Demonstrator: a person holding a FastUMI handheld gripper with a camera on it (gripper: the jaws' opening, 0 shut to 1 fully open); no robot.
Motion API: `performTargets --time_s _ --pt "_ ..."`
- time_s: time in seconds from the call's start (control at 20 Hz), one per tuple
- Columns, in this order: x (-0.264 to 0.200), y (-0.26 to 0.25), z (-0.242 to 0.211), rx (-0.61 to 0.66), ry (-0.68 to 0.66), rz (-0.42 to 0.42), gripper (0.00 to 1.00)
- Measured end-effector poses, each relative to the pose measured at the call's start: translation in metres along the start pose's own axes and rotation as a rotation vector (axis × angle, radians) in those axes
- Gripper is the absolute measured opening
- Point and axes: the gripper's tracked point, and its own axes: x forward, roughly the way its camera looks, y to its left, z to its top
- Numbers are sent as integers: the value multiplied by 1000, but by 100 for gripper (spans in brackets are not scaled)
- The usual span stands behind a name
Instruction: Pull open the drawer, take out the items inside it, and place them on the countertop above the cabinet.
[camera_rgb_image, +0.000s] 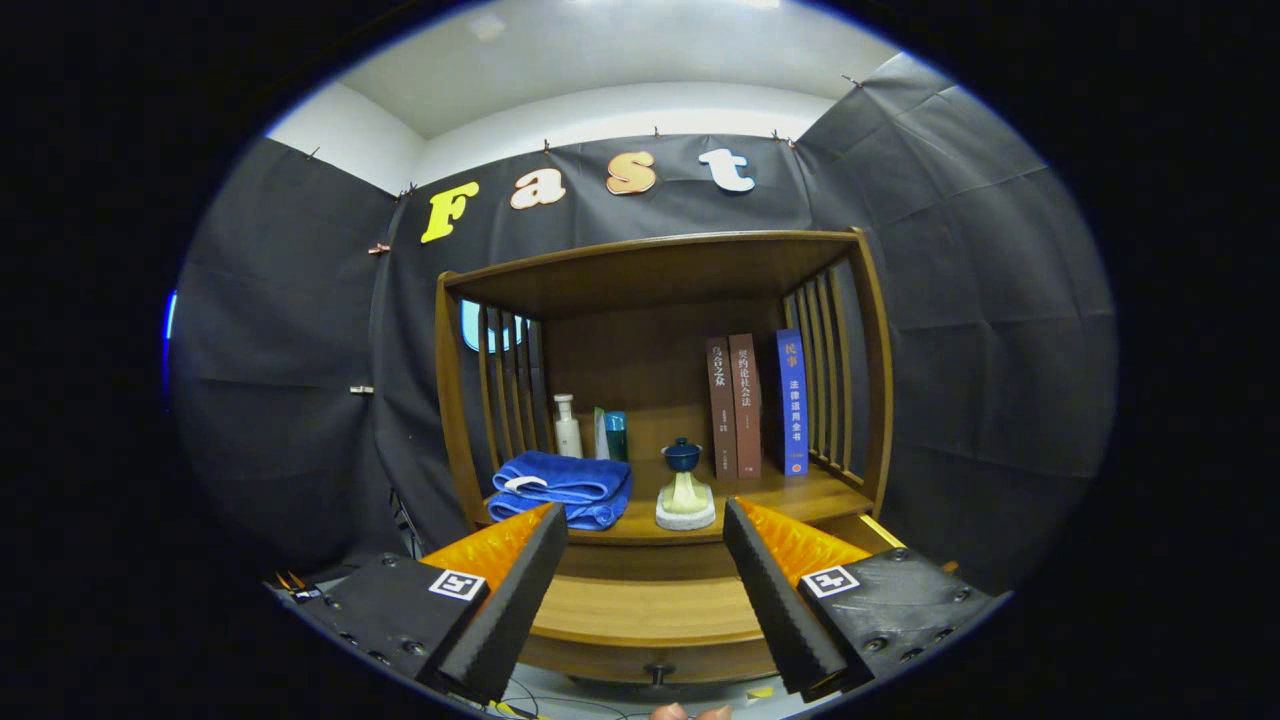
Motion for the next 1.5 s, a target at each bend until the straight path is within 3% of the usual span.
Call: performTargets --time_s 0.3,0.8,1.0,1.5 --pt "-24 -14 -85 -11 60 -62 99" --pt "-17 -12 -194 -12 187 -53 99" --pt "-7 -14 -213 -21 213 -86 99" --pt "-4 -7 -206 -78 139 -98 99"
